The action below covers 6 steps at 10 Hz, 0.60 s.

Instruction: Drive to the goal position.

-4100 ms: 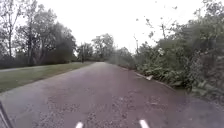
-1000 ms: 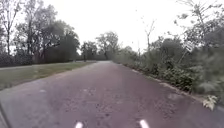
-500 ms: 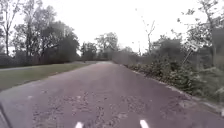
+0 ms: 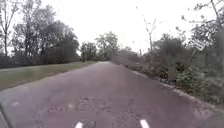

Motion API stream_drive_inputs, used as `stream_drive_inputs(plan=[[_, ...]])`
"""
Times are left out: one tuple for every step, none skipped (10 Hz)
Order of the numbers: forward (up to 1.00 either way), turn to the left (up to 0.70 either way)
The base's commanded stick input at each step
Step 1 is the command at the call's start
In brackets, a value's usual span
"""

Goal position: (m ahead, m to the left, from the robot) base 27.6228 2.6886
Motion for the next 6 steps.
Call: stream_drive_inputs(plan=[[0.70, 0.00], [0.70, 0.00], [0.70, 0.00], [0.70, 0.00], [0.70, 0.00], [0.70, 0.00]])
